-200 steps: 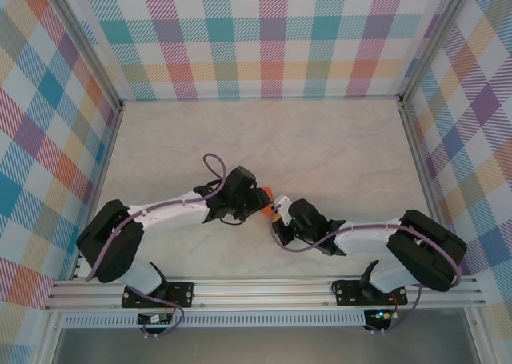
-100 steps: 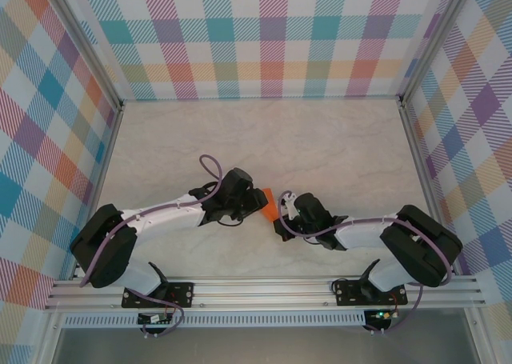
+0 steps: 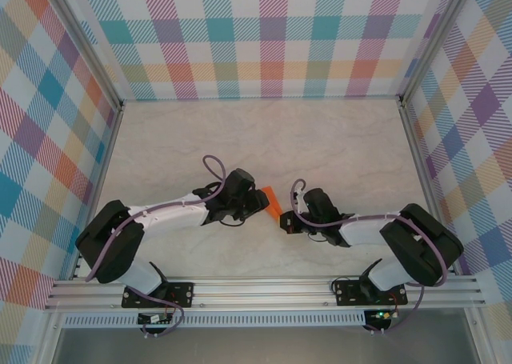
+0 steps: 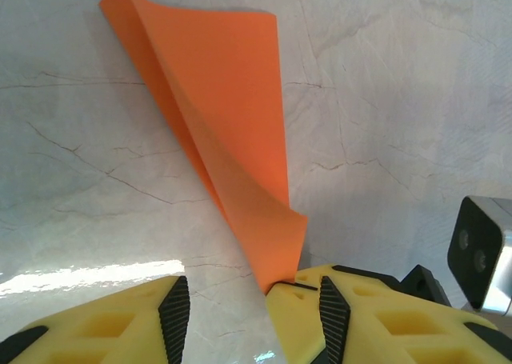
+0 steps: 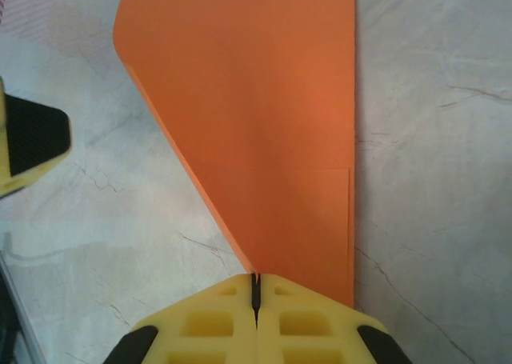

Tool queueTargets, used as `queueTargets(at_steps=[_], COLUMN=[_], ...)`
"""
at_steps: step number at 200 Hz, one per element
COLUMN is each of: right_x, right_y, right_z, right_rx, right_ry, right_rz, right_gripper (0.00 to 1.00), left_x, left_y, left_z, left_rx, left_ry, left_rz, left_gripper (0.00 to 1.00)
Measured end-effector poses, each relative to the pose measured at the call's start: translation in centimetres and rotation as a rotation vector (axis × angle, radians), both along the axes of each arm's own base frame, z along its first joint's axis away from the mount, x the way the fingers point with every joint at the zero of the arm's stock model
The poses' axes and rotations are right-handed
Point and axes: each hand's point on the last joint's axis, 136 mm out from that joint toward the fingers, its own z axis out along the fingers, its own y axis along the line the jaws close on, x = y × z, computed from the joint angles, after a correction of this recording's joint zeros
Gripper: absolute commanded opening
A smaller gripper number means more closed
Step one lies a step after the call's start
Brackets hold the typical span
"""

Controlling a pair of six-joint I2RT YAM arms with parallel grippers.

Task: Fold a paper plane with a square sheet of paper (pick it up from the middle)
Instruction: Fold the wing for the fifth time at the center of the table.

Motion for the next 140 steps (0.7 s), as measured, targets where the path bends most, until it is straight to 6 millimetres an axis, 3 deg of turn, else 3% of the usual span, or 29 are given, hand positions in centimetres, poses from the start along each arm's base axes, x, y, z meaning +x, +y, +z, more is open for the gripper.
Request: queueTargets(at_steps=[70, 140], right_x=[0.3, 0.0], right_y=[-1.0, -1.0], right_z=[-0.2, 0.4], right_rx=[0.099, 0.162], right_ry=[0.183, 0.268], right_rz=[-0.067, -0.064], right_gripper=[0.05, 0.08], left_x=[0.1, 1.8], left_y=[-1.4, -4.2], left_z=[-1.5, -0.8], left_rx=[-0.016, -0.08], left_ry=[0.032, -0.016], left_rz=[-0.041, -0.088], left_gripper=[0.42, 0.43])
